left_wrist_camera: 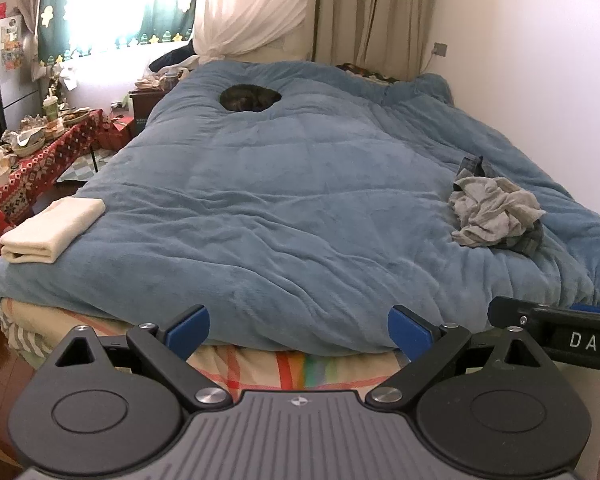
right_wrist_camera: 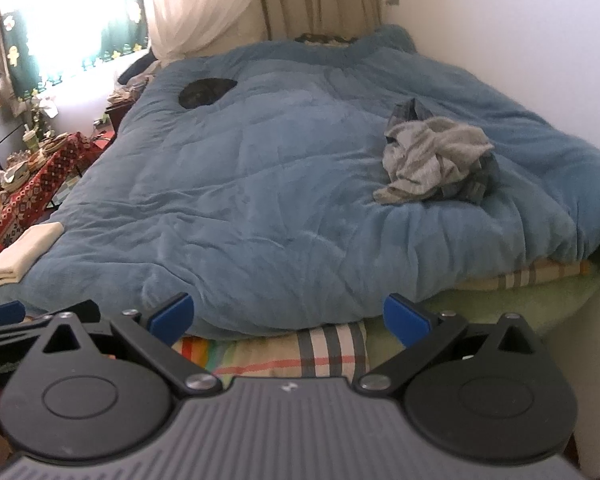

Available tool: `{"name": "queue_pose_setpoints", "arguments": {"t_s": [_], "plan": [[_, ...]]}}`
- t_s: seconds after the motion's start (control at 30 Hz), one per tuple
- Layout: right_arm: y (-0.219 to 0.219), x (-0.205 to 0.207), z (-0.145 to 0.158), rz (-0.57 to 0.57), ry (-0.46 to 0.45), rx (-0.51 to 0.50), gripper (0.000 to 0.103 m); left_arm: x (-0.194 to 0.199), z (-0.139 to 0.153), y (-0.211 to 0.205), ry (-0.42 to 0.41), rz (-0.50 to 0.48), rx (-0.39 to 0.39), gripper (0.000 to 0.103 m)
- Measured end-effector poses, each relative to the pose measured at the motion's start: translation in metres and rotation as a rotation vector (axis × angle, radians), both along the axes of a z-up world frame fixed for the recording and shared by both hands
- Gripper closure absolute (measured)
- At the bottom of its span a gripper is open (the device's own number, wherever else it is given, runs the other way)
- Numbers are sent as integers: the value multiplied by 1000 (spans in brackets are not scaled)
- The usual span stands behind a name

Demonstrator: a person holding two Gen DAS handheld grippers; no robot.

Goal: Fold clothes

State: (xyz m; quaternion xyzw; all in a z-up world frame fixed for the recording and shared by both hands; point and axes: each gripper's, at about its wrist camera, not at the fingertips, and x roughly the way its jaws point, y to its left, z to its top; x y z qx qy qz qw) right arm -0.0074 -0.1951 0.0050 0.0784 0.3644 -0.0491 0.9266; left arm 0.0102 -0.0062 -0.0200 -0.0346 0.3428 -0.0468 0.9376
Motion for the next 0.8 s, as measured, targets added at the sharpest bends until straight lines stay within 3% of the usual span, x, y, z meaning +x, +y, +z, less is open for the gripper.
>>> {"name": "queue_pose_setpoints", "arguments": {"t_s": [0.2,0.5,0.8], "plan": [[-12,7,-8,-44,11,14,1,1,-3,-4,-34,14,26,6],[-38,24,-30,-77,-15,-62,1,5,-15,-14,-112,-16,38,6],[-75,47,-62,-114,-68,-157,1,70,-54,-33,-2,-157,16,11]]}}
